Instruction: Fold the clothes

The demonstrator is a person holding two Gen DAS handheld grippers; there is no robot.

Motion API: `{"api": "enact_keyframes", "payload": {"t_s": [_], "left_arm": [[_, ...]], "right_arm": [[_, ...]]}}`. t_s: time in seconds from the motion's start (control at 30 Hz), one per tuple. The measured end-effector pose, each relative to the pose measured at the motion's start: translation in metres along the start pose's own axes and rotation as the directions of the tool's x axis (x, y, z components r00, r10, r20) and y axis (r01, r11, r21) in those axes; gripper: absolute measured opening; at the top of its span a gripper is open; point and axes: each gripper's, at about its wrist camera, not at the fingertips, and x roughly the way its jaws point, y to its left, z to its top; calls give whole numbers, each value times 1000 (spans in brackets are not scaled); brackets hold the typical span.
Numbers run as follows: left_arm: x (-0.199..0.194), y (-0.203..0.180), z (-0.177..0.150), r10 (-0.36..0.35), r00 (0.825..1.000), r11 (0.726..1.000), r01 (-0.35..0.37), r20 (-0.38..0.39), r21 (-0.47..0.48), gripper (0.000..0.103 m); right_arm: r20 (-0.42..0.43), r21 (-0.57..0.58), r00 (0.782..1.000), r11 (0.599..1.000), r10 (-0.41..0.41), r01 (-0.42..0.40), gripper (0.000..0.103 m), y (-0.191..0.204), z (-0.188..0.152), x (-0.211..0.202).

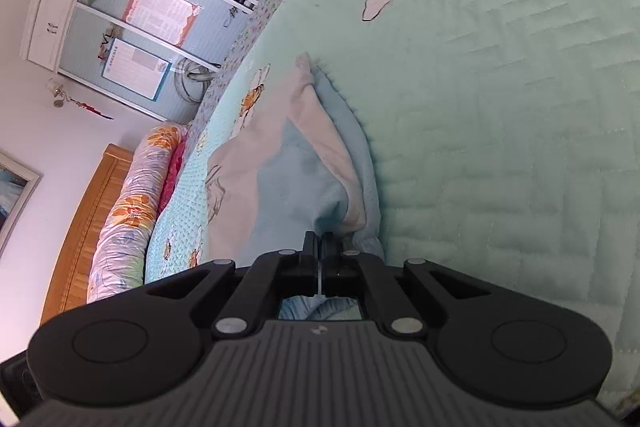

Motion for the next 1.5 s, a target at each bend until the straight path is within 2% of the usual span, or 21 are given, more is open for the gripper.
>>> {"api": "enact_keyframes", "payload": {"t_s": [0.03,0.1,0.2,0.27,0.33,0.37,0.43,0.5,0.7,0.73,0.8,0.87,1.0,1.03,1.1,1.13,1.17,1.2,1.27,1.37,1.5], "left_arm": [[0,8,0,-26,1000,997,26,1,-66,43],[1,24,0,-77,997,978,77,10,-195,43],[1,39,-2,-133,991,937,136,30,-321,43],[4,44,-1,-147,989,920,148,30,-363,43],[10,50,0,-152,988,897,150,29,-415,40],[9,51,0,-158,987,891,158,35,-426,38],[7,53,-2,-170,984,877,174,49,-448,13],[4,55,-3,-180,982,864,188,63,-467,4],[-19,62,-8,-161,983,876,183,88,-447,3],[-22,63,-8,-158,983,877,183,92,-444,6],[-30,66,-10,-152,983,881,181,101,-437,20],[-32,66,-4,-134,984,897,171,118,-408,34],[-28,64,19,-80,984,939,128,160,-320,37],[-14,68,19,-50,991,942,88,124,-325,37],[8,79,15,9,999,930,8,43,-367,32],[11,86,8,4,999,919,12,41,-394,31],[6,89,3,-12,998,912,34,57,-408,31],[2,92,-2,-26,997,906,54,71,-420,32],[-9,95,-3,-34,996,906,67,86,-419,32],[-17,89,12,-7,992,936,52,127,-349,36],[1,86,47,14,987,964,29,158,-264,38]], "right_arm": [[-1,2,1000,1000,13,-13,5,1,-1,-1],[0,4,1000,1000,18,-18,28,1,-2,-1],[0,10,1000,1000,19,-19,29,1,-3,1],[-4,1,1000,1000,22,-22,28,2,-3,3],[-10,-11,1000,1000,14,-14,15,3,-4,7],[-12,-16,1000,1000,2,-3,3,3,-5,9],[-10,-24,1000,1000,-13,13,0,4,-6,8],[11,-53,1000,999,4,-3,0,10,-7,1],[-35,-45,998,998,-44,43,4,1,-7,1],[-33,-26,999,999,-31,30,6,-2,-7,-2],[7,-72,1000,997,-29,30,23,7,-9,-16],[45,-148,999,989,-16,22,23,21,-8,-27],[77,-227,996,974,39,-21,24,36,2,-18],[82,-238,996,971,34,-14,24,35,6,-10],[67,-250,994,963,-88,102,24,26,10,12],[58,-259,988,954,-140,150,21,20,9,18],[50,-269,982,944,-183,190,8,15,6,20],[49,-271,981,943,-186,192,9,12,4,16],[56,-264,987,951,-152,161,11,9,2,2],[111,-331,990,936,-85,118,24,30,5,-12],[137,-408,990,909,-34,87,34,64,24,16]]}}
